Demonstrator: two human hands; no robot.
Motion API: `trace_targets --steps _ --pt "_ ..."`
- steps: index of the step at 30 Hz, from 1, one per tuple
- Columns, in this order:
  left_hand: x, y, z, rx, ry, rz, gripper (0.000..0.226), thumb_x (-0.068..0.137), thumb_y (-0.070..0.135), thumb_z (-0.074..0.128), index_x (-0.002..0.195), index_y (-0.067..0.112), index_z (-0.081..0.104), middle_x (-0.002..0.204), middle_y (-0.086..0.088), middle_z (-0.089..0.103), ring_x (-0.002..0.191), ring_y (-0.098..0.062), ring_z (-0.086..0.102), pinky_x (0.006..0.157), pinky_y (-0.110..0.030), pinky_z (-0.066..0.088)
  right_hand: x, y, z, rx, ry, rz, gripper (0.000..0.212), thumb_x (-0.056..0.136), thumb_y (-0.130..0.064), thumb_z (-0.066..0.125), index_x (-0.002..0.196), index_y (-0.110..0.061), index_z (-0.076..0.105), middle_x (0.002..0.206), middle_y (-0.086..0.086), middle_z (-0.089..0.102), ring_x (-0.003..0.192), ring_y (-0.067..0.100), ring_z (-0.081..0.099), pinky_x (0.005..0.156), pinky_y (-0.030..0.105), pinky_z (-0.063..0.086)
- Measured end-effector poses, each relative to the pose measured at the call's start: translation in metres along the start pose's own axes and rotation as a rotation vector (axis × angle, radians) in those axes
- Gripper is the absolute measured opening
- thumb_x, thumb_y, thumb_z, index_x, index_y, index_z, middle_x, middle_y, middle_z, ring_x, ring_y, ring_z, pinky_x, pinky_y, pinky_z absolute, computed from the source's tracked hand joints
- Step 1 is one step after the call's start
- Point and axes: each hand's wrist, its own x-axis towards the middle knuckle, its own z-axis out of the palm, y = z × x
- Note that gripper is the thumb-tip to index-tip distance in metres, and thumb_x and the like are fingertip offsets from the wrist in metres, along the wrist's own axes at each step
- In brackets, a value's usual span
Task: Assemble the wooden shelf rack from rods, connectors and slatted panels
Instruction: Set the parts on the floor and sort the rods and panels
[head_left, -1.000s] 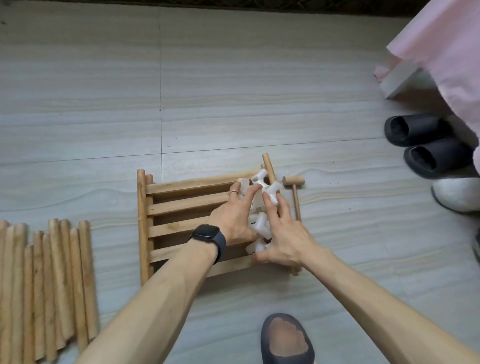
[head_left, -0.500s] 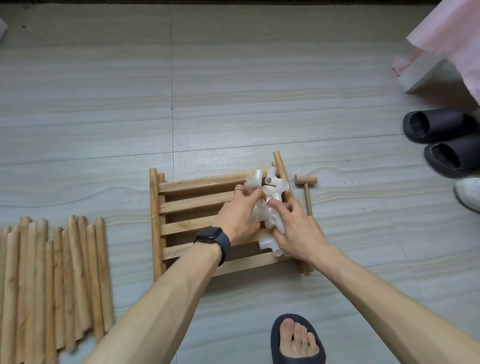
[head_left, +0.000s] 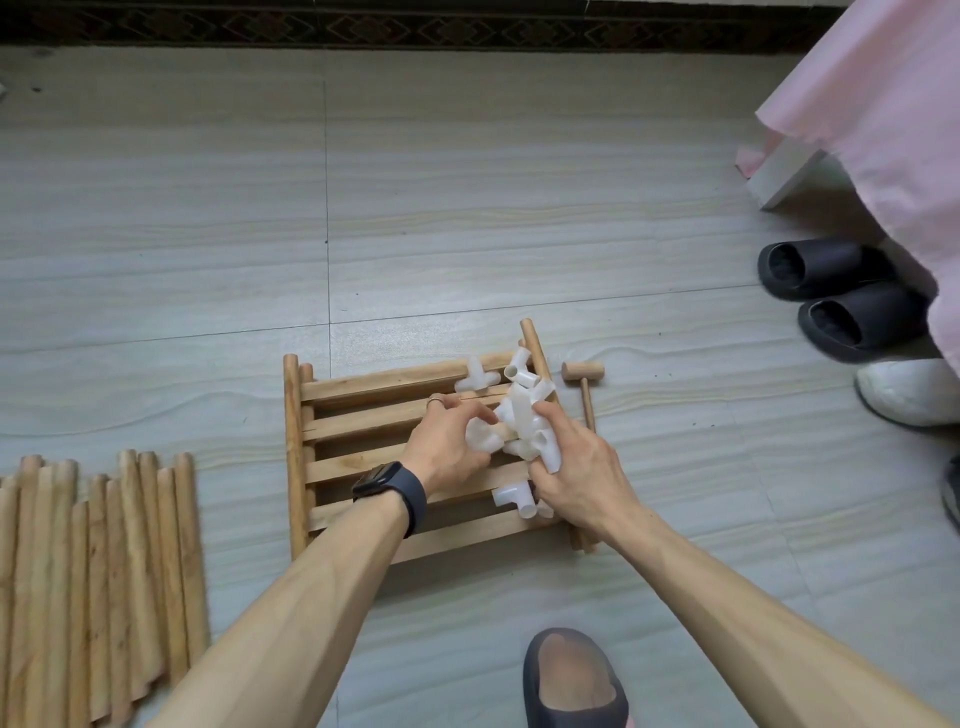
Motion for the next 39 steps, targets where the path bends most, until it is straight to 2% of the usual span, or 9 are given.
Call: trace_targets --steps 3,8,13,17,21,26,32,35,39 --pt "-0.011 -0.001 -0.015 -0.044 0.012 -0.020 0.035 0.083 0.028 0.073 0.117 0.032 0.062 0.136 -0.007 0.045 0.135 -0.021 0.038 0.090 -0.025 0.037 -0.003 -0.012 -0.007 0.048 0.035 -0.009 0.059 0.083 -0.026 0.061 0.134 -0.038 0.034 0.100 -0.007 0.058 0.083 0.019 0.054 0.072 0.030 0.039" --pt "-0.057 -0.017 -0.053 -0.131 0.059 -0.035 0.036 0.078 0.035 0.077 0.113 0.036 0.068 0.128 0.005 0.061 0.126 -0.015 0.046 0.101 -0.036 0.045 0.004 -0.060 -0.018 0.098 -0.096 -0.022 0.063 0.082 -0.029 0.060 0.135 -0.043 0.029 0.102 -0.007 0.056 0.090 0.022 0.056 0.073 0.033 0.042" --pt "-0.151 -0.071 -0.106 -0.482 0.301 -0.157 0.035 0.073 0.026 0.086 0.101 0.042 0.073 0.115 0.022 0.063 0.104 0.001 0.061 0.077 -0.008 0.046 0.010 -0.145 -0.017 -0.119 -0.490 -0.173 0.067 0.082 -0.030 0.062 0.141 -0.034 0.029 0.107 -0.001 0.064 0.101 0.025 0.061 0.080 0.040 0.048" --pt "-0.243 -0.129 -0.110 -0.588 0.308 -0.310 0.036 0.075 0.012 0.085 0.104 0.032 0.074 0.117 0.019 0.066 0.115 -0.003 0.059 0.090 -0.015 0.047 -0.009 -0.222 0.019 -0.225 -0.696 -0.342 0.069 0.082 -0.029 0.063 0.143 -0.030 0.033 0.114 0.007 0.067 0.105 0.031 0.062 0.080 0.033 0.047" --pt "-0.328 -0.190 -0.077 -0.930 0.580 -0.564 0.046 0.065 0.007 0.086 0.108 0.019 0.076 0.114 0.001 0.069 0.088 -0.014 0.069 0.072 -0.032 0.056 -0.042 -0.269 0.081 -0.264 -0.815 -0.488 0.067 0.083 -0.029 0.065 0.142 -0.026 0.032 0.117 0.012 0.067 0.102 0.032 0.064 0.079 0.034 0.049" --pt "-0.403 -0.241 -0.023 -1.185 0.719 -0.859 0.039 0.078 -0.016 0.069 0.107 0.011 0.073 0.102 -0.002 0.064 0.081 -0.011 0.064 0.083 -0.038 0.057 -0.100 -0.293 0.159 -0.166 -0.942 -0.459 0.064 0.086 -0.029 0.063 0.141 -0.026 0.031 0.114 0.012 0.066 0.095 0.030 0.062 0.078 0.040 0.051" --pt "-0.423 -0.265 0.006 -1.212 0.751 -0.922 0.042 0.078 -0.016 0.065 0.099 0.018 0.074 0.102 -0.005 0.065 0.088 -0.018 0.068 0.079 -0.035 0.060 -0.168 -0.284 0.229 -0.115 -1.108 -0.275 0.057 0.087 -0.027 0.058 0.140 -0.025 0.036 0.096 0.004 0.062 0.082 0.025 0.059 0.068 0.029 0.039" --pt "-0.417 -0.265 0.011 -1.058 0.743 -0.903 0.045 0.075 -0.010 0.067 0.104 0.023 0.074 0.118 -0.006 0.064 0.103 -0.023 0.067 0.087 -0.036 0.058 -0.176 -0.289 0.240 -0.141 -1.042 -0.327 0.051 0.091 -0.027 0.055 0.140 -0.026 0.040 0.124 0.008 0.062 0.107 0.030 0.061 0.077 0.033 0.044" --pt "-0.414 -0.260 0.020 -0.769 0.665 -0.894 0.059 0.077 0.005 0.071 0.120 0.043 0.059 0.124 0.011 0.040 0.100 -0.002 0.056 0.066 -0.013 0.052 -0.181 -0.295 0.247 -0.307 -1.120 -0.540 0.075 0.093 -0.020 0.054 0.158 -0.034 0.018 0.160 0.007 0.022 0.121 0.036 0.056 0.092 0.039 0.050"
